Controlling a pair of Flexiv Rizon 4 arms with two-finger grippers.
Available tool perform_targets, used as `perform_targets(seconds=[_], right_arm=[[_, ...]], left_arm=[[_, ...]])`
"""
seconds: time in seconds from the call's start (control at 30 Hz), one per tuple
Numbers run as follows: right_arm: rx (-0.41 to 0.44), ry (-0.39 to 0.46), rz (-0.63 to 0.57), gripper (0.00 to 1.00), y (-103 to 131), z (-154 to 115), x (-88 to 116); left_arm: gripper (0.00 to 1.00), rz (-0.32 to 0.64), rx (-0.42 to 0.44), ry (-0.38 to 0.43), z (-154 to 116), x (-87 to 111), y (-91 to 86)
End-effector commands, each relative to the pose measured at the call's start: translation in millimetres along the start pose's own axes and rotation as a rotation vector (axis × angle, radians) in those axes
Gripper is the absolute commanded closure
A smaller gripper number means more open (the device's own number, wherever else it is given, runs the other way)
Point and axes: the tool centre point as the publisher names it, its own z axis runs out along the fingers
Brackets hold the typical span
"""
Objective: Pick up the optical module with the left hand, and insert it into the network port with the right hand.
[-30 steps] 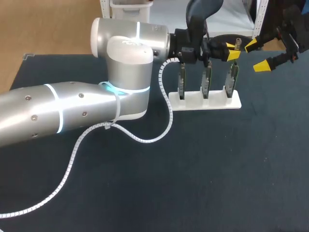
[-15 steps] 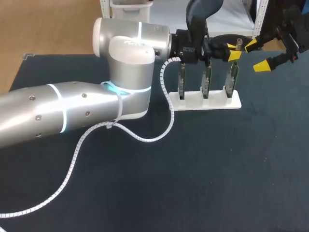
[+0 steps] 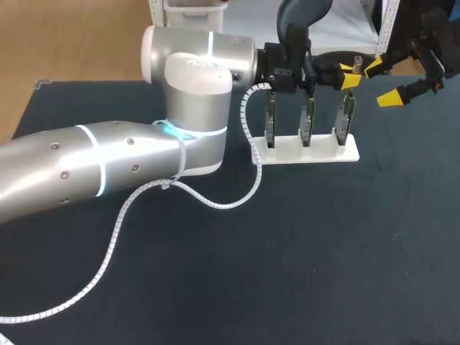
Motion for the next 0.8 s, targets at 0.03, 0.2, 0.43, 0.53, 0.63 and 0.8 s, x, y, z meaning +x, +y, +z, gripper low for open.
perform_targets(seconds=[0.03, 0.2, 0.43, 0.53, 0.63, 0.8], right_arm=[[0.004, -0.001, -0.001, 0.00, 1.9, -0.1, 0.1], [0.004, -0.001, -0.001, 0.00, 1.9, -0.1, 0.1], [0.004, -0.001, -0.001, 0.00, 1.9, -0.1, 0.1], [0.004, -0.001, -0.001, 0.00, 1.9, -0.1, 0.1], [0.004, -0.001, -0.001, 0.00, 1.9, -0.1, 0.1], [0.028, -0.001, -0.015, 0.00, -0.7, -7.3, -2.8]], left_arm=[[1.00, -0.001, 0.001, 0.003, 1.6, -0.4, 3.2], [1.00, 0.004, -0.002, 0.006, 1.5, -0.5, 3.4], [1.00, -0.002, 0.000, 0.021, 2.4, 1.4, 4.2], [1.00, -0.002, 0.000, 0.021, 2.4, 1.4, 4.2], [1.00, -0.002, 0.000, 0.021, 2.4, 1.4, 4.2], [1.00, -0.002, 0.000, 0.021, 2.4, 1.4, 4.2]])
